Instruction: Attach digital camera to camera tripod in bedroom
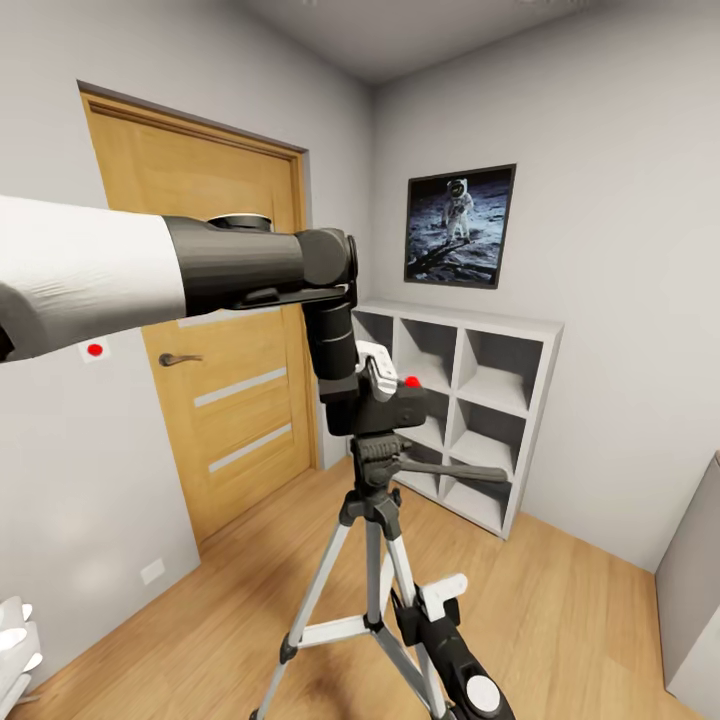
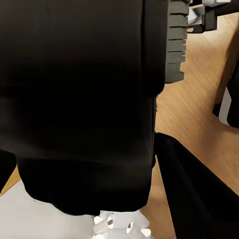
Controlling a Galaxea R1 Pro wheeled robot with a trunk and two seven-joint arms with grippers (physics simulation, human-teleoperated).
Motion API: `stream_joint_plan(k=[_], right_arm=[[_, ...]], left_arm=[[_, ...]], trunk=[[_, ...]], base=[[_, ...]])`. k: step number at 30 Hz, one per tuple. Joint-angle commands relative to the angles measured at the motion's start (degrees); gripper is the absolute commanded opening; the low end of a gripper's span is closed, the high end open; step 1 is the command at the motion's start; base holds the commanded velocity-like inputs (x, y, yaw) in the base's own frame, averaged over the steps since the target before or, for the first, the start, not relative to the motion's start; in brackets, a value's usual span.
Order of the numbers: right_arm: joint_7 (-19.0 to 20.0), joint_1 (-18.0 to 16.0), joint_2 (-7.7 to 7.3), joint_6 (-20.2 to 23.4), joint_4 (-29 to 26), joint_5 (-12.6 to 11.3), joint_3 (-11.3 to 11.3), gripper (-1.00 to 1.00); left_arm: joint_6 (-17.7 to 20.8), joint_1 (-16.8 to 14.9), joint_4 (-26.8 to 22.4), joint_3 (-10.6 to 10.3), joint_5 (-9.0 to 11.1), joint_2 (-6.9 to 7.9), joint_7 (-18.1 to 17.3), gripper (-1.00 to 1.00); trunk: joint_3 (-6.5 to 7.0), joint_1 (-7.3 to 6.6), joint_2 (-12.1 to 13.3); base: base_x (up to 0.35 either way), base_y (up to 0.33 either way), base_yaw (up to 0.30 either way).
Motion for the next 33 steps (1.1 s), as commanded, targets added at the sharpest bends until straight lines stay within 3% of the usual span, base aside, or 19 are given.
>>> stream_joint_plan(k=[1,5,17,23,24,30,31,33], right_arm=[[-0.34,0.02,0.36,0.26,0.34,0.26,-0.38,-1.00],[0.37,0.02,0.00,-0.64,0.75,0.33,-0.52,-1.00],[1.06,0.02,-0.02,-1.14,0.83,0.57,-1.03,-1.00],[1.15,0.02,0.02,-1.18,0.83,0.68,-1.09,-1.00],[1.15,0.02,0.03,-1.18,0.83,0.70,-1.10,-1.00],[-0.74,0.02,0.92,0.75,0.83,-1.14,-1.31,-1.00],[-0.74,0.02,0.92,0.88,0.83,-2.36,-1.31,-1.00],[-0.74,0.02,0.92,0.88,0.83,-2.36,-1.31,-1.00]], left_arm=[[-0.03,0.34,0.45,0.28,-0.18,-0.08,0.15,-1.00],[1.56,-0.07,-0.95,0.26,1.14,-0.08,1.68,-1.00],[1.55,-1.11,-2.27,-1.44,5.73,-0.08,5.18,-1.00],[1.59,-1.36,-2.43,-1.82,6.46,-0.08,5.17,-1.00],[1.59,-1.38,-2.43,-1.85,6.49,-0.08,5.18,1.00],[-2.27,0.53,-0.39,-0.06,1.28,-0.08,5.24,1.00],[-2.44,8.92,2.22,8.92,-3.47,-0.08,5.24,1.00],[-2.44,8.92,2.22,8.92,-3.45,-0.08,5.24,1.00]], trunk=[[-0.06,0.05,0.03],[-0.06,0.05,0.03],[-0.06,0.05,0.03],[-0.06,0.05,0.03],[-0.06,0.05,0.03],[-0.06,0.05,0.03],[-0.06,0.05,0.03],[-0.06,0.05,0.03]], base=[[0.000,0.000,0.000],[0.000,0.000,0.000],[0.000,0.000,0.000],[0.000,0.000,0.000],[0.000,0.000,0.000],[0.000,0.000,0.000],[0.000,0.000,0.000],[0.000,0.000,0.000]])
